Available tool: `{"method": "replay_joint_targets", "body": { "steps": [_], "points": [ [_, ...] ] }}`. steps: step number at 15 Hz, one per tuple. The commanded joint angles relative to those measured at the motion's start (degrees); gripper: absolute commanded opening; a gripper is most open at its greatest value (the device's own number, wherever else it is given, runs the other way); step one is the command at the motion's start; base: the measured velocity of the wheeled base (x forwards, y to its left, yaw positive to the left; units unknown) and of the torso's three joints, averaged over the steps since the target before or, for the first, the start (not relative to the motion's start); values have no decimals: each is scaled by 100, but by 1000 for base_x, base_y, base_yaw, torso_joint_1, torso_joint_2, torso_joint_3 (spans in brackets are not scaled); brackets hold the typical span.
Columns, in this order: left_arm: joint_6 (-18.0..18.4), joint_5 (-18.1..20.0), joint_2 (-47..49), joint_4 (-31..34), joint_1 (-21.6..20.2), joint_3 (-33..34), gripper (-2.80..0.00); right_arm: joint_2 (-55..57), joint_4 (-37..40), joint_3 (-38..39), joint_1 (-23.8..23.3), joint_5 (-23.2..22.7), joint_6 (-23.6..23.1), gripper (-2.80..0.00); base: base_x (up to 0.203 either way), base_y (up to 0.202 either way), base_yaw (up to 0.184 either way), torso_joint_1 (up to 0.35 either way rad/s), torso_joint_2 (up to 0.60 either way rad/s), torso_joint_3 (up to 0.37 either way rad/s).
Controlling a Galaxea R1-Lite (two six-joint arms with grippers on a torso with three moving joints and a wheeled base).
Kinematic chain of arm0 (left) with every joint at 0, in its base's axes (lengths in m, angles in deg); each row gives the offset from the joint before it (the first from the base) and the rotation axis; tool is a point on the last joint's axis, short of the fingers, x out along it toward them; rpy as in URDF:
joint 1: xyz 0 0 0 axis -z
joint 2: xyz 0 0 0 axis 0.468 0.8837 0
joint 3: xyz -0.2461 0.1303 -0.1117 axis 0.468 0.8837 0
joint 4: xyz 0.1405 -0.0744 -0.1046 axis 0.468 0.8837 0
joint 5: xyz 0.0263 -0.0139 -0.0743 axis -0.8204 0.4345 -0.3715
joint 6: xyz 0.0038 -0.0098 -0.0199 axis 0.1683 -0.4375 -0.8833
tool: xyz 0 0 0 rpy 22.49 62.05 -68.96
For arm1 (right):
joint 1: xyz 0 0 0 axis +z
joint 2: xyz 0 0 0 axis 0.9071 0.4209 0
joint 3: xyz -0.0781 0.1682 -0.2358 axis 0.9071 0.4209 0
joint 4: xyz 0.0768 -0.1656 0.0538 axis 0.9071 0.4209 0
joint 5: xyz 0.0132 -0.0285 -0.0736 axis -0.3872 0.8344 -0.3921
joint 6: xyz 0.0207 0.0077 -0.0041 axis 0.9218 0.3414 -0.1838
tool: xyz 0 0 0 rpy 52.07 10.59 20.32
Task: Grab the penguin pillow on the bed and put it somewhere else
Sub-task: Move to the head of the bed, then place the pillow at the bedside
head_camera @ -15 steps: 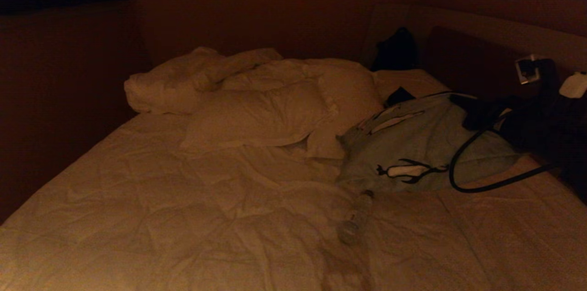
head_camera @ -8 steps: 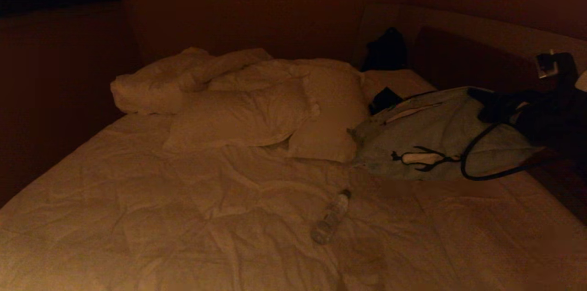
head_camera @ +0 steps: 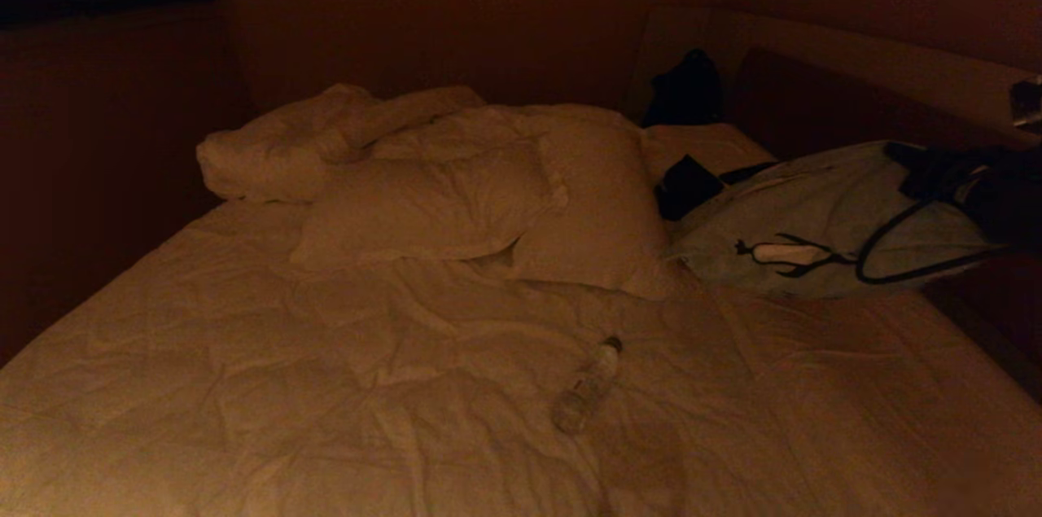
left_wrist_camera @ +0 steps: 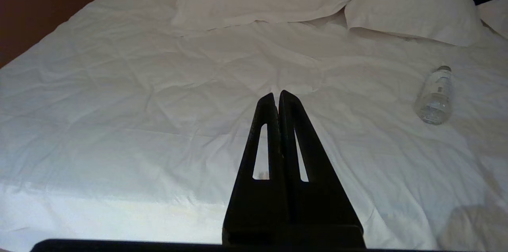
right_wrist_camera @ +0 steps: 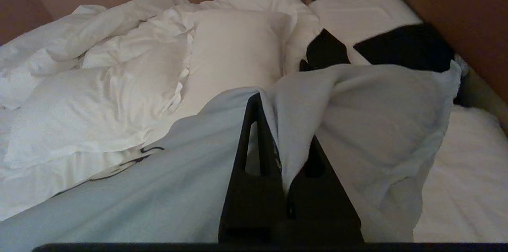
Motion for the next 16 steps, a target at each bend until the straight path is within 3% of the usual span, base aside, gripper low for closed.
{"method": "replay_joint_targets", "body": {
  "steps": [1,3,9,16],
  "points": [
    [-1,-2,1,-1,-7,2,-280,173,92,-157,-201,-155,179,-280,0,0,0,0,0,0],
    [-1,-2,2,-1,1,2,-280,458,132,-357,-320,-404,249,-280,0,0,0,0,0,0],
    [-1,-2,2,-1,-7,2,-280,1485,643,-1619,-1241,-2130,263,-280,0,0,0,0,0,0],
    [-1,-2,2,-1,-5,2,-280,1954,1006,-2114,-1866,-3345,440,-280,0,0,0,0,0,0]
  ]
}}
